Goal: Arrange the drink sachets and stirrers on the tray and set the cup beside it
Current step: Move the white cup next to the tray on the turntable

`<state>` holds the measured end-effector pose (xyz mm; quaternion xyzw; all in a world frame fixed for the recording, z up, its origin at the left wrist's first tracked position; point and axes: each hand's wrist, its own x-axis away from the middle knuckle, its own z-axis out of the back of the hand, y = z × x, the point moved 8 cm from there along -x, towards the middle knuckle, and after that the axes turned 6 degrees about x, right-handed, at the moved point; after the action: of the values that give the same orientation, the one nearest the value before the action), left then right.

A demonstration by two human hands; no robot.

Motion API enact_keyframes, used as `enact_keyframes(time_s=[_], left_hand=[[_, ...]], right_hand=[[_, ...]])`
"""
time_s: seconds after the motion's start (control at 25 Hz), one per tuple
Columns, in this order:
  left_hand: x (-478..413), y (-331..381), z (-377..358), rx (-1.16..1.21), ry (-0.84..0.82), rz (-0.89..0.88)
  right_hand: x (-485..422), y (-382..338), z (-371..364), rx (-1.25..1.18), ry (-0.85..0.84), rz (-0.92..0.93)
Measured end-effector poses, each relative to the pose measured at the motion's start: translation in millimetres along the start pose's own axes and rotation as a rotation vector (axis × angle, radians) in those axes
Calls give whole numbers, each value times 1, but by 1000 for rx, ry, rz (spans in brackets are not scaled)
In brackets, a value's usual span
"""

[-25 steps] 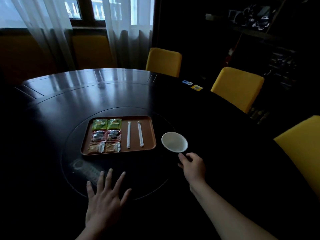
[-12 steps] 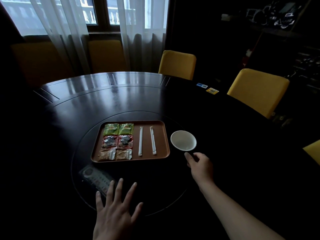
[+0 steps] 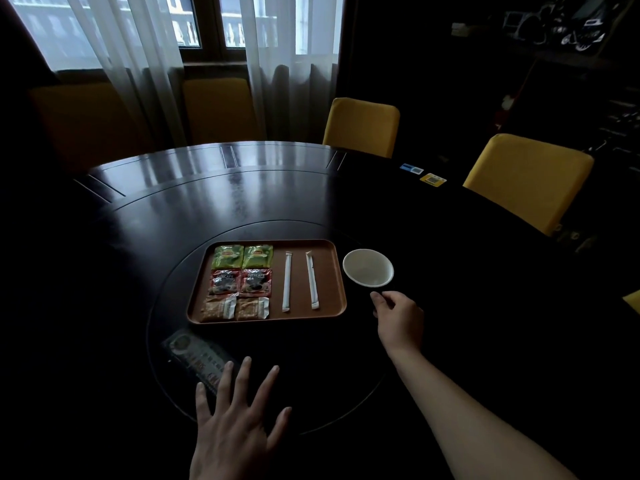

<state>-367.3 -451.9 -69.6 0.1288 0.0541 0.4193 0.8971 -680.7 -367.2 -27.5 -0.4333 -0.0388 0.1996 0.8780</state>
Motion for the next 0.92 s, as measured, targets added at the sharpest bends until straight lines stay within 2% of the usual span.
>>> enact_keyframes(time_s=[0.24,0.92], left_hand=[[0,1,1,4,40,-15],[11,8,18,-53,41,-10]], right_hand=[[-11,-6,-10,41,11,27],[-14,-9,-14,-39,-72,-85]])
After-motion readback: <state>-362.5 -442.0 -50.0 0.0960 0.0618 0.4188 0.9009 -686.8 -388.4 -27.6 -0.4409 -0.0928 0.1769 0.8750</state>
